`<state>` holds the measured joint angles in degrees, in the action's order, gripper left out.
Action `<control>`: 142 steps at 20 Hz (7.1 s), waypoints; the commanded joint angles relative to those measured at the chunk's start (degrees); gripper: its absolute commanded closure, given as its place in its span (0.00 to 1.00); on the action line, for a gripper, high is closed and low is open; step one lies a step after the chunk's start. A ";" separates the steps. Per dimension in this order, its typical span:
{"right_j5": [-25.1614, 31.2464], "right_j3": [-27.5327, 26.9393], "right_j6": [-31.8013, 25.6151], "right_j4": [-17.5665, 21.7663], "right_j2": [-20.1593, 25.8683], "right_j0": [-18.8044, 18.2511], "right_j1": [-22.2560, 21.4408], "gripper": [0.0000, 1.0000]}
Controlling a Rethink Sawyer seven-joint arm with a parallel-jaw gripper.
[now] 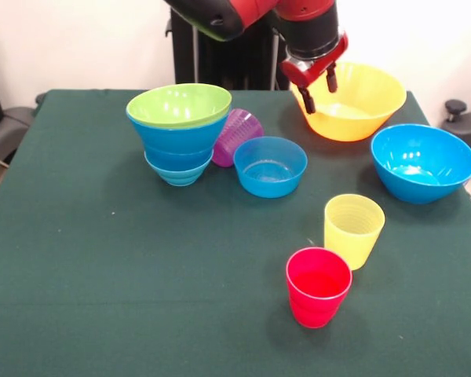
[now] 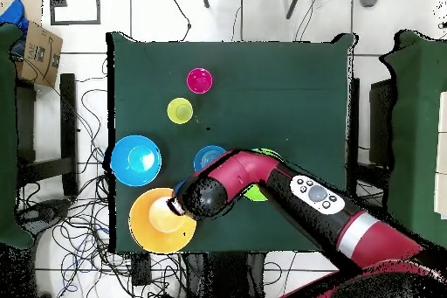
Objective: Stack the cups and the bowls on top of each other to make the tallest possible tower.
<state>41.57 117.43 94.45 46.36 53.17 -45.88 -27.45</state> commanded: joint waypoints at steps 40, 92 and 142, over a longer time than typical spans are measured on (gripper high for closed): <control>-28.10 -3.88 12.40 3.50 -26.51 15.98 -1.46 1.00; -14.12 12.67 4.68 -16.13 -13.76 8.10 -14.93 1.00; 11.54 14.84 -6.96 -24.67 13.46 -23.67 -18.22 1.00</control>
<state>46.00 134.50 102.06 20.17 63.42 -69.02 -49.98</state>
